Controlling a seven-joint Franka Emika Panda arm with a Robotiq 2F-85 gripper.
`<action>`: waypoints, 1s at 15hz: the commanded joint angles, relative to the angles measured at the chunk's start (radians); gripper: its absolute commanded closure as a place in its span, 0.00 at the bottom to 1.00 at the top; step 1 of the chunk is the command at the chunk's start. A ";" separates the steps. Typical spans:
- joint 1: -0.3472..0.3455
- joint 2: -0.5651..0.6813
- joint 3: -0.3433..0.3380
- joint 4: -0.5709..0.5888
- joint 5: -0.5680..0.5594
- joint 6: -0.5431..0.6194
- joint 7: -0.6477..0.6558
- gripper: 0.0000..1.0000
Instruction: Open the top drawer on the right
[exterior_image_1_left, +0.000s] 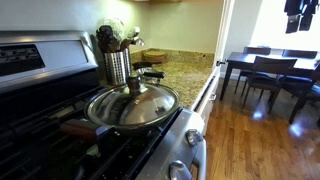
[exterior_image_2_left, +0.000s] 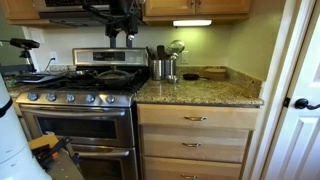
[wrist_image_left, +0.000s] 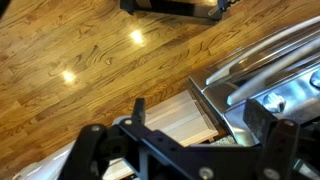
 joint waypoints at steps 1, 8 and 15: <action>0.006 0.001 -0.004 0.002 -0.002 -0.002 0.002 0.00; 0.006 -0.003 -0.006 -0.005 0.003 0.024 0.003 0.00; 0.011 -0.009 -0.010 -0.027 0.007 0.152 -0.017 0.00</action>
